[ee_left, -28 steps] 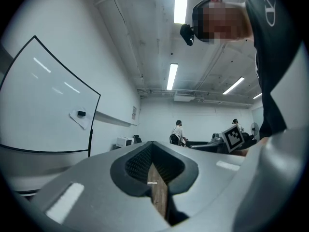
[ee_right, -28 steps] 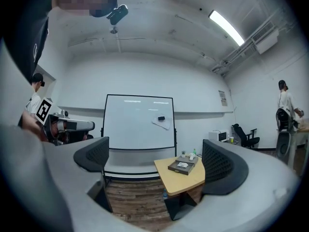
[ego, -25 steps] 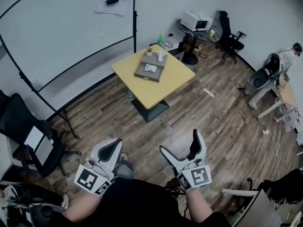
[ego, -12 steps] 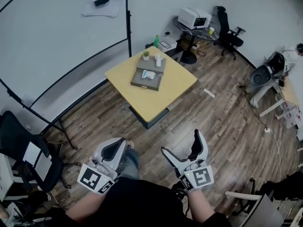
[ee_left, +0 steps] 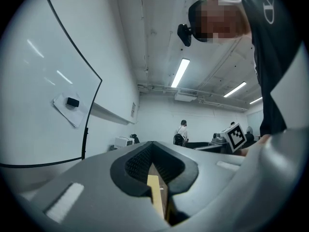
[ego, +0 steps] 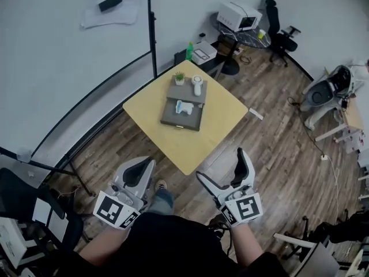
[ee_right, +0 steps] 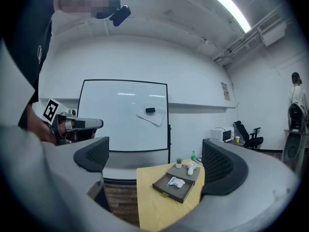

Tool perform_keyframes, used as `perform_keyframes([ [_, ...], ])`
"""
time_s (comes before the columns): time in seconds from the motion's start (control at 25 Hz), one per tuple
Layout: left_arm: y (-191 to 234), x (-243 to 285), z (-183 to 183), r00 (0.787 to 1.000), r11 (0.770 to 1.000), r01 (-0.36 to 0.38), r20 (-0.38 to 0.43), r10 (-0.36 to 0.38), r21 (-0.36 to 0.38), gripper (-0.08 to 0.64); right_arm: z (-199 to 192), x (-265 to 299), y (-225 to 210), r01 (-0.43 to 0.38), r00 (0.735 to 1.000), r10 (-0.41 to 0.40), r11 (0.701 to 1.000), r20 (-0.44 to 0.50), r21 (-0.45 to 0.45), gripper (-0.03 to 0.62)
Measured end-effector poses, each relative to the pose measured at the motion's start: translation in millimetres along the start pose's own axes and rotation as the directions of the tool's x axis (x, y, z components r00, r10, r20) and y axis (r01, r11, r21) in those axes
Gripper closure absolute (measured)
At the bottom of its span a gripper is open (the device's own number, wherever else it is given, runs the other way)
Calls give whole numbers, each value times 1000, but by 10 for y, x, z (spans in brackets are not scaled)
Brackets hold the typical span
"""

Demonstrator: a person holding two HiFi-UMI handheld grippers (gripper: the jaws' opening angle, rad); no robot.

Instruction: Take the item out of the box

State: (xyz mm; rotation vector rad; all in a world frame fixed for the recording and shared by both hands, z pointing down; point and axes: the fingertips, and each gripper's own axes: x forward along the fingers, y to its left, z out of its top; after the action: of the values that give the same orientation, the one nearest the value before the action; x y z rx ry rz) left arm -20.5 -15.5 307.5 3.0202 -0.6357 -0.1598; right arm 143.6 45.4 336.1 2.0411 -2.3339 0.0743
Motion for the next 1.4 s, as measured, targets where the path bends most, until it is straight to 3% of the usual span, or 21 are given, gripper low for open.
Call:
perform_keyframes([
  [0.2,691,410,-58,1000,999,3,-13,-4,-36,560,52,764,-204,0,1000,-1,1000,-29,-25,-6],
  [0.56,1512,896,-143,1000,996,8,-21,-10,-90,560,49,1728,-473,-3,994,-4,998,-110,-67,-6],
  [0.84,1759,1124,-218,999,994,3,-34,-6,-107,560,-95,2152,-654,-80,973,46,986,-225,-147,-6],
  [1.0,1811,1200,-254,999,993,-26,-46,21,-112,560,-130,2287,-782,-117,967,76,981,-244,-157,-6],
  [1.24,1815,1335,-282,995,990,-92,-50,87,-105,560,-342,2529,-906,-224,920,146,957,-364,-183,-6],
  [1.4,1787,1413,-340,992,985,-120,-60,114,-120,560,-545,2713,-977,-334,872,213,917,-440,-219,-6],
])
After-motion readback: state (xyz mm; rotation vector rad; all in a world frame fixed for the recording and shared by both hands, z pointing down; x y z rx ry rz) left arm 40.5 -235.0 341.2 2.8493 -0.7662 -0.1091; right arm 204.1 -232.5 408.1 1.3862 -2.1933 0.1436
